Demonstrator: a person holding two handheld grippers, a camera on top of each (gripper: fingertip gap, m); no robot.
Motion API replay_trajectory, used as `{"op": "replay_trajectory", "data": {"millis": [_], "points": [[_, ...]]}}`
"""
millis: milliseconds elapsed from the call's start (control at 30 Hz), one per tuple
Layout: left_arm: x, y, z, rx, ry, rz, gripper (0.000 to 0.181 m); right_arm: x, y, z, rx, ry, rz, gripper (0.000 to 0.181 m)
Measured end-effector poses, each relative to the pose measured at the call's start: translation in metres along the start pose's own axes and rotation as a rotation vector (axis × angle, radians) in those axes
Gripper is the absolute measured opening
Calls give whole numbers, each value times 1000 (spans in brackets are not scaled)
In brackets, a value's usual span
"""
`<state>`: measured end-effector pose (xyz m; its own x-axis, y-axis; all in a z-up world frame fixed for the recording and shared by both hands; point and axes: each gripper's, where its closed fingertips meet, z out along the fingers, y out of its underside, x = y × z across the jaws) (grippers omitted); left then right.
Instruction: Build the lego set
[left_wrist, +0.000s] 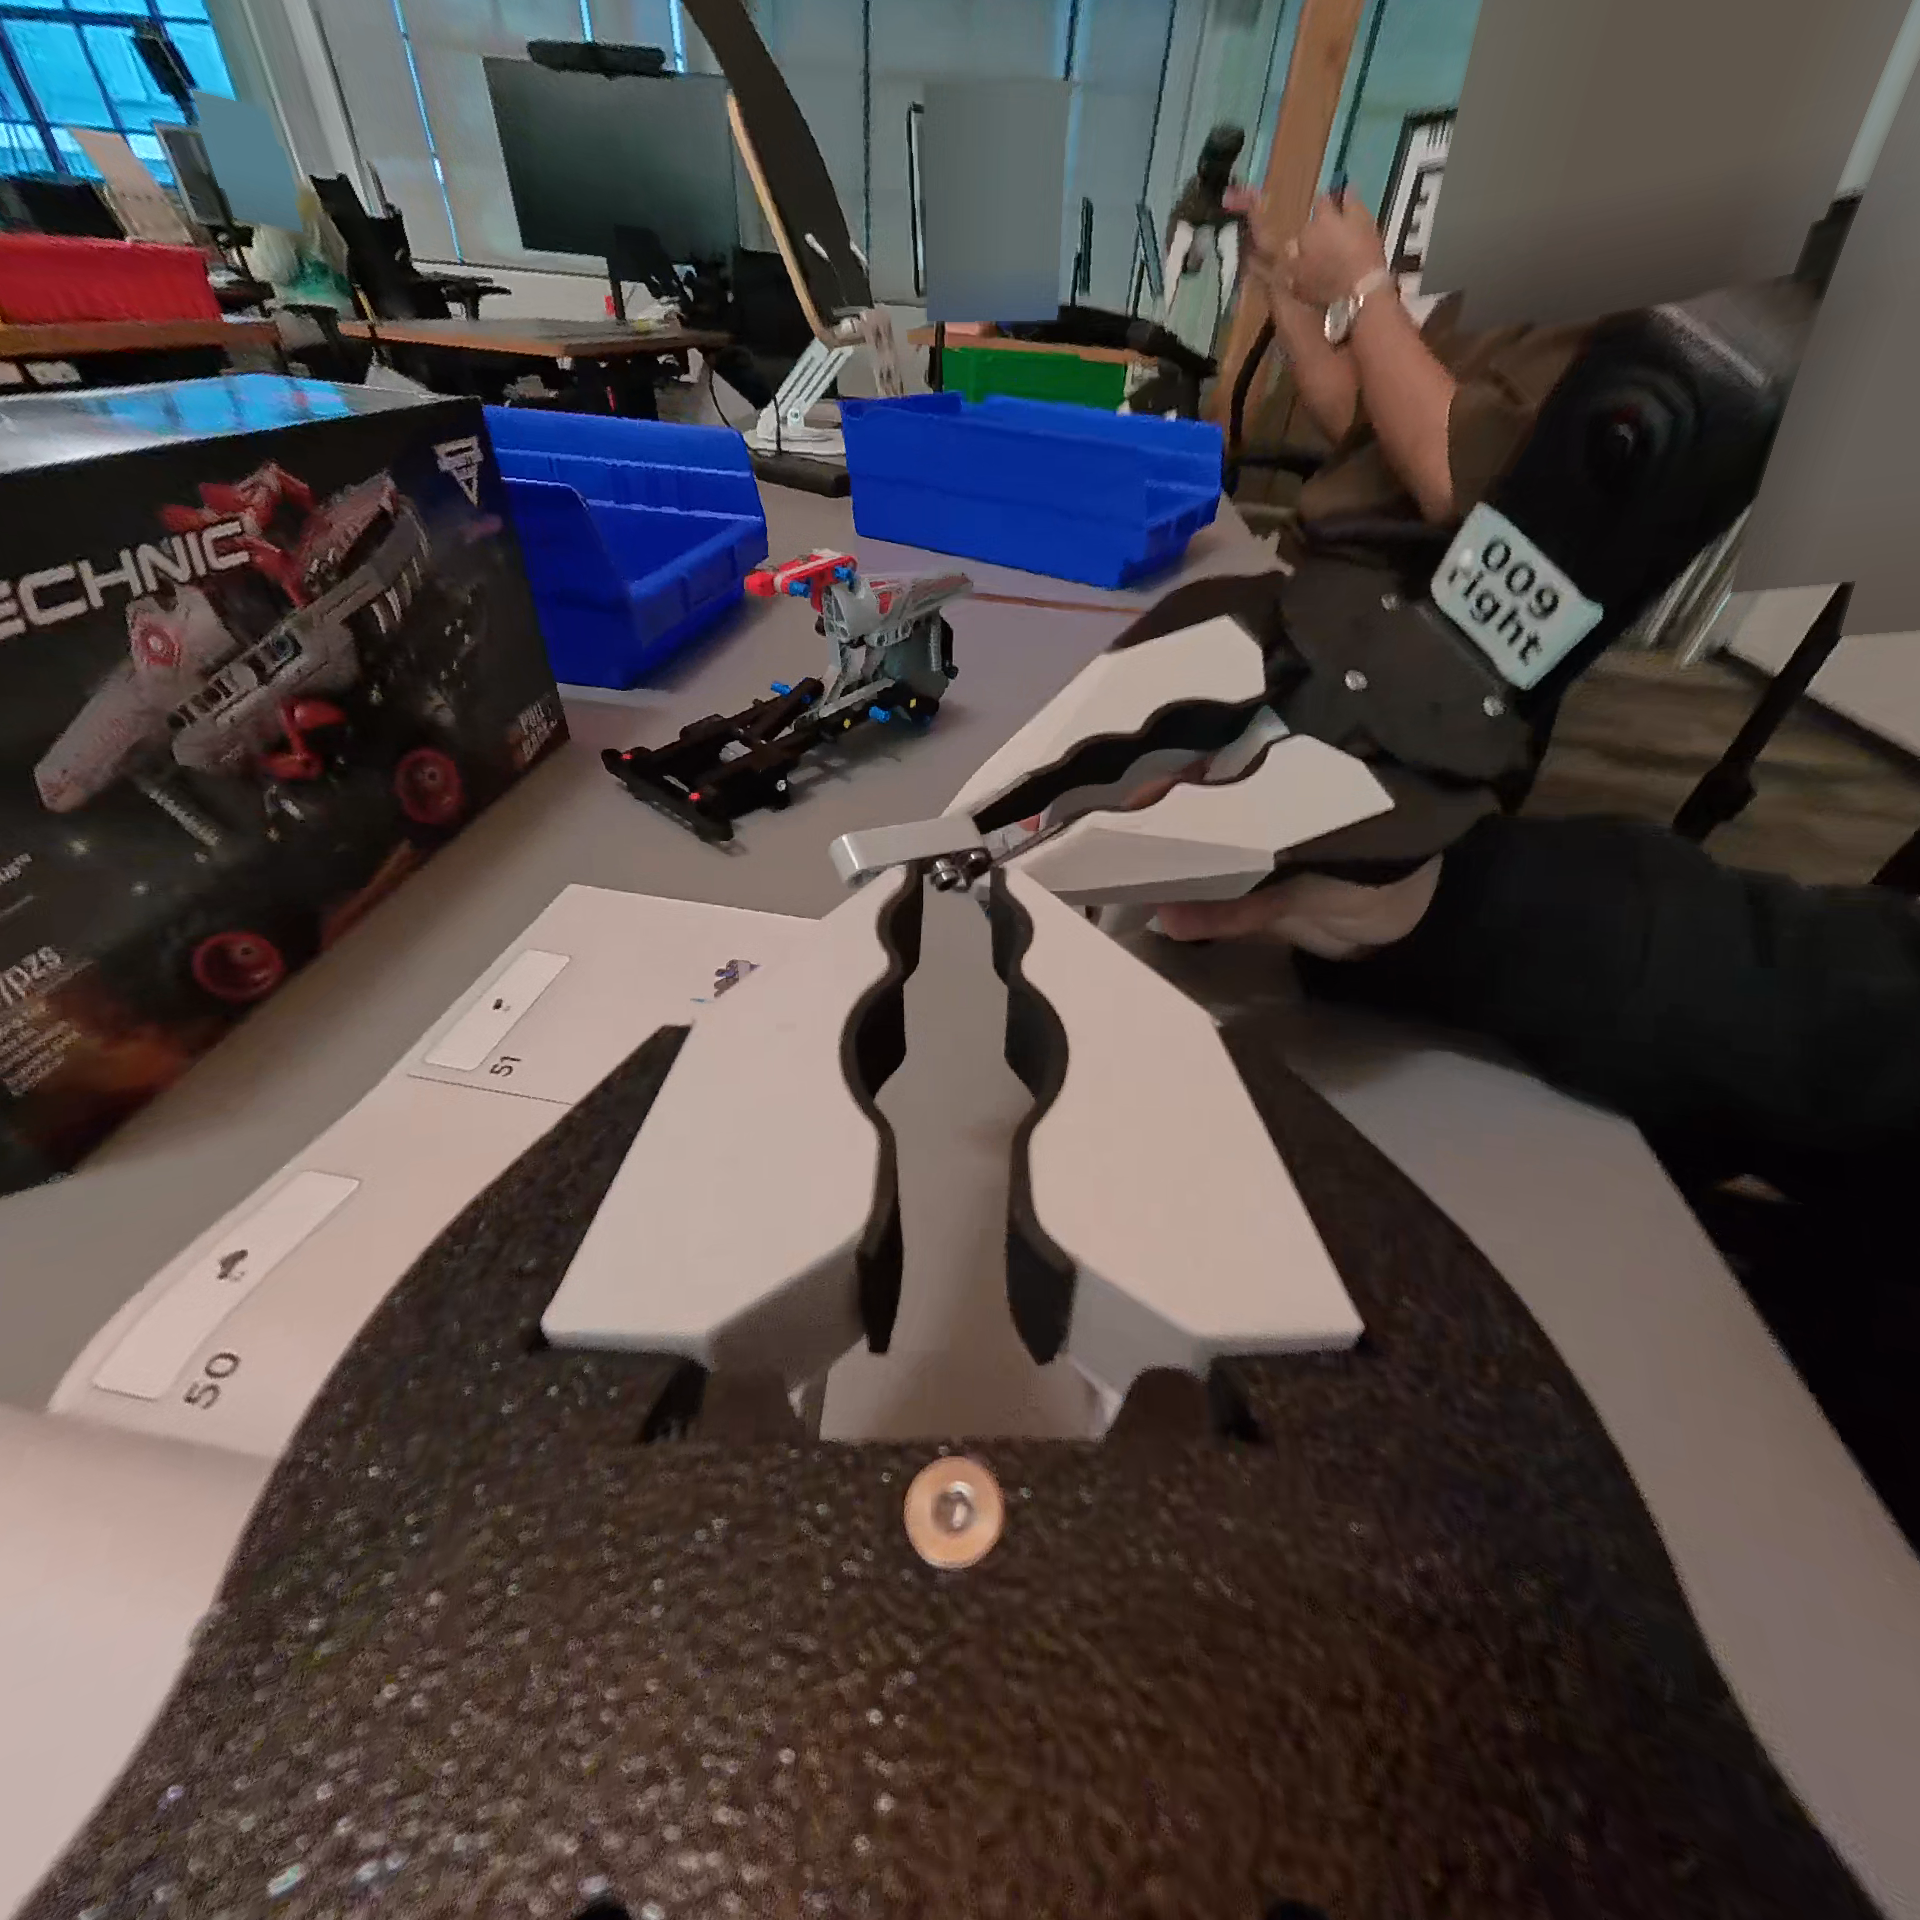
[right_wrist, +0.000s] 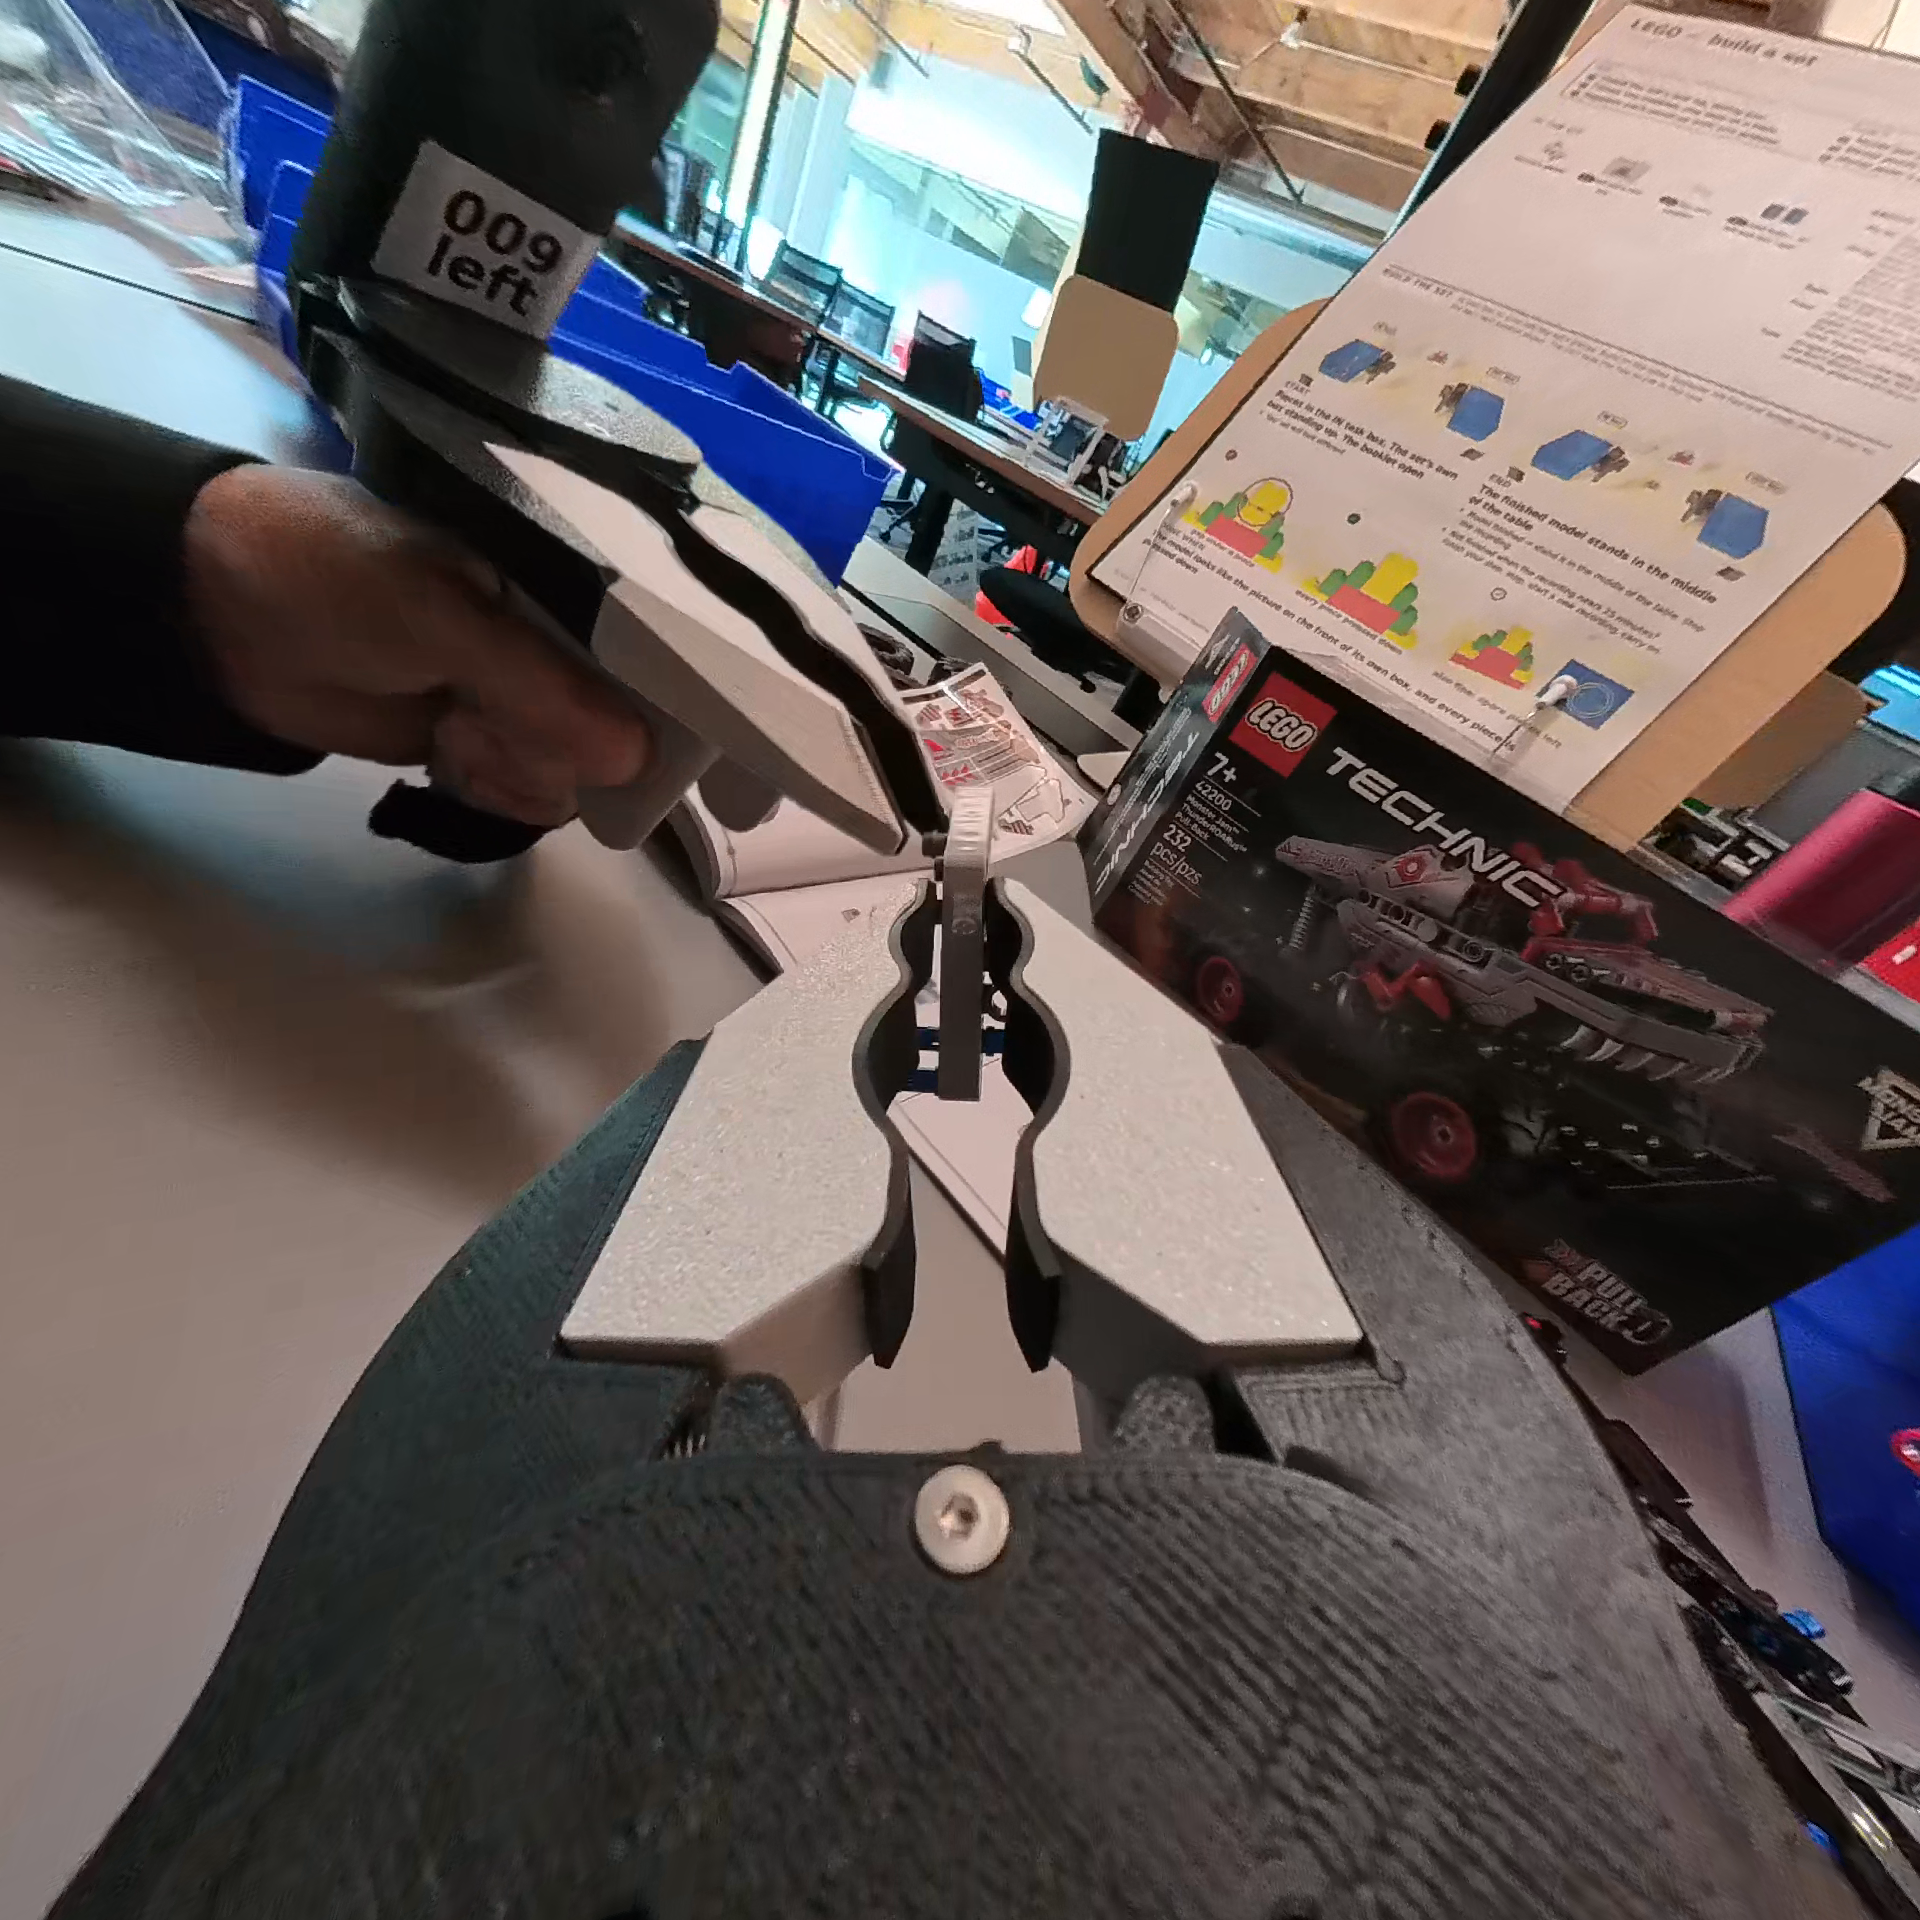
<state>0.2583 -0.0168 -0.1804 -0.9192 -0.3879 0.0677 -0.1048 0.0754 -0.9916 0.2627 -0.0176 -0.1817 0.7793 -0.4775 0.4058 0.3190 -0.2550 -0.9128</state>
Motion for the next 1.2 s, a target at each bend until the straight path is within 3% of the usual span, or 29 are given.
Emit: {"op": "replay_trajectory", "data": {"millis": [33, 267, 400, 467, 500, 700, 867, 1200], "points": [[1, 2, 0, -20, -1, 32, 12, -1, 1, 0, -3, -8, 5, 8], [4, 18, -9, -190, -25, 465, 20, -10, 5, -5, -13, -136, 58, 8], [6, 22, -10, -218, -28, 572, 24, -12, 6, -8, -17, -170, 64, 7], [8, 22, -11, -209, -13, 572, 26, -12, 8, -10, -22, -177, 65, 7], [8, 19, -10, -197, -20, 566, 39, -13, 8, -10, -26, -188, 61, 7], [16, 24, -10, -208, 48, 528, 38, -29, 9, -12, -32, -288, 27, 8], [24, 29, -12, -218, 118, 505, 18, -40, 4, -17, 7, -367, 20, 8], [35, 31, -14, -215, 192, 497, 13, -50, 4, -18, -2, -418, 1, 8]]}}
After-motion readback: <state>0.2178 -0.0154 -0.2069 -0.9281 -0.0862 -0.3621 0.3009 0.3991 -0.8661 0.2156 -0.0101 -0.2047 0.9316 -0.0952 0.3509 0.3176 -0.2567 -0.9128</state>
